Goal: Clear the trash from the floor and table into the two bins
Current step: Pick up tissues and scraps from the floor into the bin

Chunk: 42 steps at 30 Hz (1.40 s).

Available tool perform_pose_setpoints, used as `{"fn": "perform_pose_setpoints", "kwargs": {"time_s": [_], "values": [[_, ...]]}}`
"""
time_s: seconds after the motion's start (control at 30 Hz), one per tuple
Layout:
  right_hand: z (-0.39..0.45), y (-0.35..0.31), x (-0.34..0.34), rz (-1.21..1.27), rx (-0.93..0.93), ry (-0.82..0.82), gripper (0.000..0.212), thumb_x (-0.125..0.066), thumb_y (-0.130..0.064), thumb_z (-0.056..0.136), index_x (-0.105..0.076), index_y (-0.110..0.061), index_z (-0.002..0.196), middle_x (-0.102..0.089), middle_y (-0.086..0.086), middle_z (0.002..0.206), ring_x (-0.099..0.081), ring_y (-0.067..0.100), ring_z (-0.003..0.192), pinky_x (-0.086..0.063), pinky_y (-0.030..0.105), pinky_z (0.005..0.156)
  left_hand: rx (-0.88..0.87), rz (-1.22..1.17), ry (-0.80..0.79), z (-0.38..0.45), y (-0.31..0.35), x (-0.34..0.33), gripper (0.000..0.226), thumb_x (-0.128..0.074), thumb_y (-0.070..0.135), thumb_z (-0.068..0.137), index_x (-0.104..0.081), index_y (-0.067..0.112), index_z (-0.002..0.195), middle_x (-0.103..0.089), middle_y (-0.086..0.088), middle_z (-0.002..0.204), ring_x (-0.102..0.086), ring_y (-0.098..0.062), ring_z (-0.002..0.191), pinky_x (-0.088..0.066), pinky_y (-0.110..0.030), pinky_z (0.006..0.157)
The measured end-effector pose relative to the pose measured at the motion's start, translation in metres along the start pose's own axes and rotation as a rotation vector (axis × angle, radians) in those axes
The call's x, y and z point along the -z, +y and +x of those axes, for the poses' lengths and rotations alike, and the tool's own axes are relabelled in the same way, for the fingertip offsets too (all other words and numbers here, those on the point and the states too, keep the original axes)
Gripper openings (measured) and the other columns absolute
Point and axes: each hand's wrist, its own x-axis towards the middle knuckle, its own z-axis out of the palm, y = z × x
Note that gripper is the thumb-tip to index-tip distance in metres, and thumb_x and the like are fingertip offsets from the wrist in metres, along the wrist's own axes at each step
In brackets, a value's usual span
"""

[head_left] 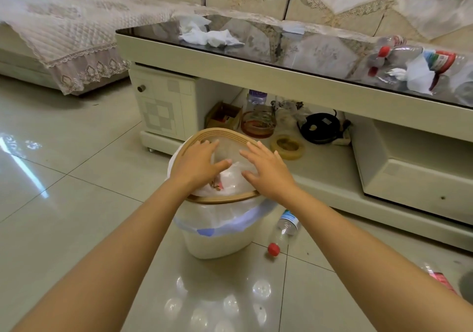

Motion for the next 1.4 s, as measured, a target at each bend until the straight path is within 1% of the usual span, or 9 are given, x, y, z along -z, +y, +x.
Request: {"fn": "perform_pose_setpoints", "kwargs": {"time_s": [0.1,0.2,0.27,0.47,0.57,0.67,0.77,1.07,1.4], "values": [[-0.011,0.004,-0.003,-0.044,0.057,0.067,0.051,-0.04,-0.037,0.099,-0.026,-0.033,0.148,-0.011,-0.009,0.16,0.002,0.01,0.147,0.005,0.045,0.117,-0.089,0.209,-0.073,0.001,-0.001,-0.002,0.073,-0.034,0.059,0.094,-0.012,0.023,0.153,-0.008,-0.003,0.161,-0.005,-0.02,0.149,-0.01,-0.043,0.119],[-0.022,0.006,-0.005,-0.067,0.097,0.104,0.05,-0.034,-0.041,0.101,-0.022,-0.033,0.149,-0.008,-0.009,0.16,0.005,0.009,0.147,0.008,0.046,0.116,-0.021,0.313,-0.384,-0.001,0.0,-0.006,0.072,-0.024,0.061,0.095,-0.005,0.025,0.154,-0.013,-0.003,0.161,-0.011,-0.024,0.148,-0.012,-0.049,0.117],[-0.03,0.008,-0.005,-0.028,0.099,0.098,0.051,-0.033,-0.041,0.101,-0.018,-0.034,0.15,-0.006,-0.01,0.16,0.006,0.008,0.146,0.008,0.044,0.116,-0.009,0.41,-0.461,-0.003,0.003,-0.008,0.069,-0.019,0.062,0.093,-0.009,0.029,0.153,-0.021,-0.003,0.159,-0.019,-0.026,0.146,-0.015,-0.053,0.117],[-0.065,0.023,0.006,0.041,0.096,0.158,0.054,-0.038,-0.039,0.1,-0.016,-0.034,0.15,-0.01,-0.011,0.159,-0.002,0.006,0.146,0.004,0.042,0.117,-0.191,0.247,0.118,-0.013,0.041,0.0,0.047,-0.045,0.054,0.093,-0.049,0.032,0.135,-0.063,0.005,0.124,-0.056,-0.015,0.117,-0.03,-0.047,0.111],[-0.088,0.037,0.012,-0.005,0.04,0.295,0.052,-0.049,-0.033,0.095,-0.034,-0.029,0.145,-0.029,-0.004,0.154,-0.021,0.014,0.144,-0.01,0.046,0.117,-0.307,0.06,0.261,-0.021,0.068,-0.009,0.032,-0.054,0.045,0.092,-0.059,0.029,0.119,-0.068,0.01,0.106,-0.062,-0.011,0.095,-0.051,-0.038,0.084],[-0.12,0.056,0.017,-0.001,-0.056,0.418,0.043,-0.056,-0.029,0.087,-0.052,-0.024,0.13,-0.049,-0.001,0.139,-0.04,0.016,0.13,-0.028,0.044,0.111,-0.423,0.027,0.323,-0.031,0.1,-0.03,0.024,-0.057,0.044,0.09,-0.061,0.03,0.109,-0.066,0.013,0.092,-0.06,-0.008,0.083,-0.053,-0.034,0.069],[-0.16,0.085,0.018,-0.045,-0.145,0.461,0.039,-0.058,-0.028,0.085,-0.056,-0.022,0.123,-0.055,-0.001,0.128,-0.047,0.016,0.12,-0.038,0.039,0.102,-0.554,0.005,0.237,-0.041,0.132,-0.058,0.026,-0.057,0.04,0.09,-0.062,0.025,0.111,-0.066,0.011,0.093,-0.061,-0.011,0.083,-0.052,-0.036,0.065],[-0.315,0.165,-0.005,-0.12,-0.506,0.336,0.039,-0.057,-0.031,0.088,-0.054,-0.026,0.126,-0.053,-0.004,0.13,-0.044,0.015,0.124,-0.034,0.038,0.104,-0.655,-0.058,-0.194,-0.075,0.208,-0.185,0.027,-0.056,0.042,0.091,-0.058,0.032,0.115,-0.063,0.016,0.1,-0.059,-0.006,0.089,-0.049,-0.028,0.068],[-0.494,0.202,-0.036,-0.152,-0.952,0.215,0.039,-0.053,-0.032,0.083,-0.058,-0.026,0.12,-0.057,-0.003,0.126,-0.049,0.019,0.121,-0.038,0.048,0.102,-0.845,-0.005,-0.567,-0.16,0.304,-0.319,0.031,-0.053,0.043,0.091,-0.053,0.034,0.122,-0.061,0.015,0.112,-0.058,-0.008,0.097,-0.039,-0.025,0.066]]}}
